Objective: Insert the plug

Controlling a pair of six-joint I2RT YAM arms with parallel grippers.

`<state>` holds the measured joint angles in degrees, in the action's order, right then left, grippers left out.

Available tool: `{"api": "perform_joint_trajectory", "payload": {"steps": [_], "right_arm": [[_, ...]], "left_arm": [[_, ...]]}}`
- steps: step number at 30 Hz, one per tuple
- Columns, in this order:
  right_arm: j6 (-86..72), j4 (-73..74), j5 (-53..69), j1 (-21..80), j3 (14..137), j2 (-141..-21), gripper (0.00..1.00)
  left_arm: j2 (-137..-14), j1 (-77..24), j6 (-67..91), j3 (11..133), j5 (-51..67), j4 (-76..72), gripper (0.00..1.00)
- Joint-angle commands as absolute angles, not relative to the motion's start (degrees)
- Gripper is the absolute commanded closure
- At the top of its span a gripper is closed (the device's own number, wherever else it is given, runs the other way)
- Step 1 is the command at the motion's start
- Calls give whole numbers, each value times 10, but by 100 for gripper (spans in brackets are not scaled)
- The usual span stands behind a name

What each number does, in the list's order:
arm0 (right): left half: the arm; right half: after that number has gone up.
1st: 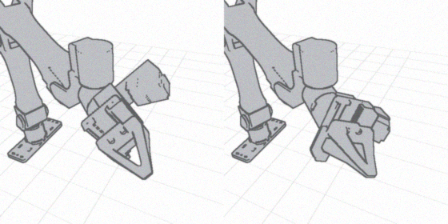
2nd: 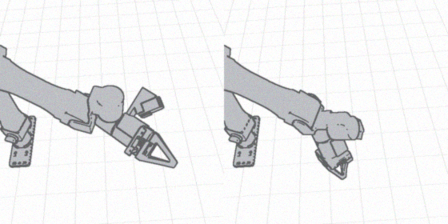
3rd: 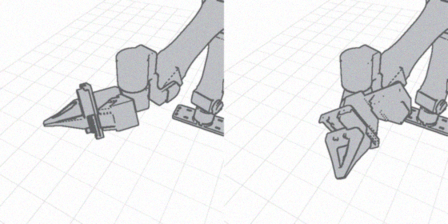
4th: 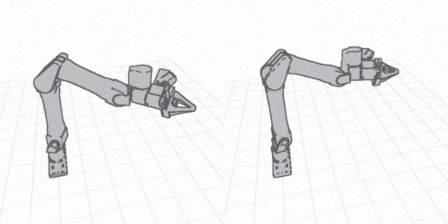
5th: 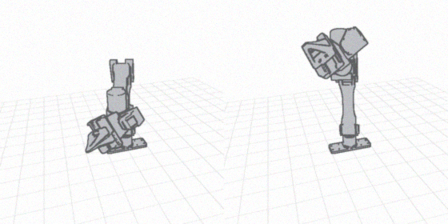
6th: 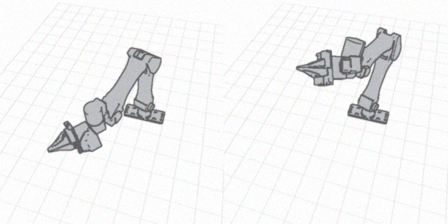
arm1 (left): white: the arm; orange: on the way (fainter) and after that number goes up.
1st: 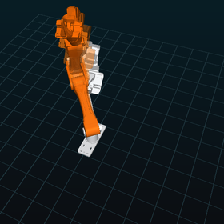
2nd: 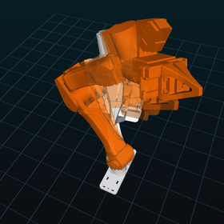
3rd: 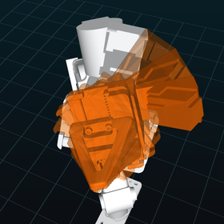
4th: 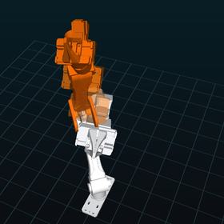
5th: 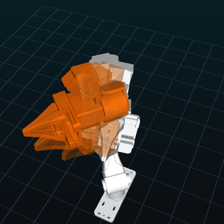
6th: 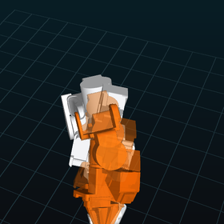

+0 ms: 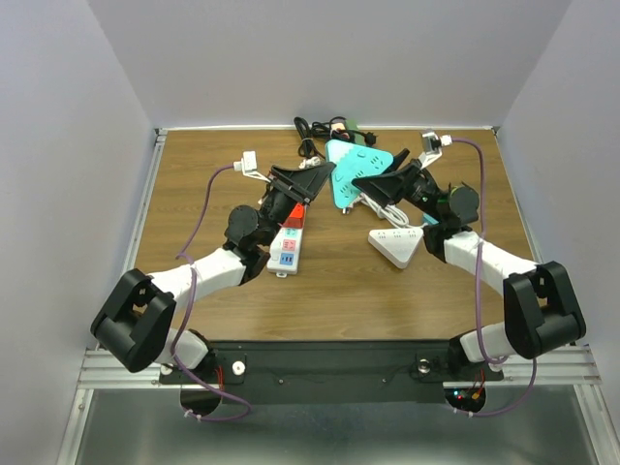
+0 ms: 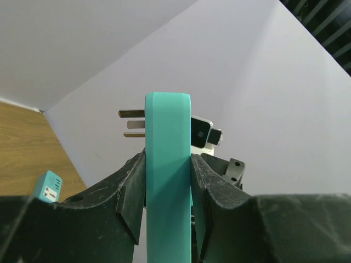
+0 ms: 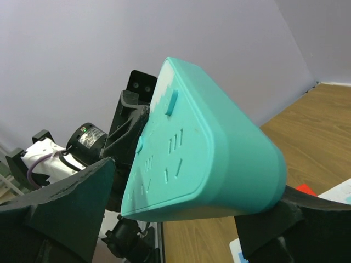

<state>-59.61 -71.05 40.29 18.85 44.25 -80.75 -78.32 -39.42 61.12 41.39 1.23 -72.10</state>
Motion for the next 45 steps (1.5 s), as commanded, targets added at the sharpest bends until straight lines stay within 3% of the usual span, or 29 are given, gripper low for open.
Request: {"api": "perform_joint_trajectory", "payload": {"steps": [1, 4, 12, 15, 16, 17, 20, 25, 26, 32, 39, 45], "right_arm": [[-599, -794, 396, 193, 441, -799, 19], [-601, -795, 398, 193, 441, -802, 42], [-606, -794, 364, 193, 417, -798, 59], [-606, -794, 352, 193, 415, -803, 86], [-606, -794, 344, 192, 415, -803, 98], [-606, -794, 338, 192, 414, -804, 100], [-607, -794, 314, 192, 407, -802, 100], [-614, -791, 300, 181, 403, -803, 100], [-619, -791, 304, 178, 404, -809, 100], [-657, -791, 344, 171, 418, -850, 100], [-682, -716, 463, 171, 448, -924, 100], [-734, -710, 551, 171, 460, -1005, 100]], "left_arm": [[-780, -401, 636, 396, -11, -836, 100], [-794, -402, 645, 402, -3, -849, 100], [-791, -403, 650, 385, 21, -816, 100], [-774, -403, 653, 362, 27, -802, 82], [-770, -403, 653, 357, 29, -798, 68], [-766, -403, 650, 353, 32, -793, 62], [-745, -403, 629, 337, 50, -756, 44], [-695, -390, 591, 288, 57, -709, 30], [-687, -376, 574, 282, 59, -691, 20], [-619, -338, 514, 272, 55, -598, 18], [-542, -210, 460, 214, 126, -518, 17], [-550, -200, 411, 211, 162, -450, 17]]}}
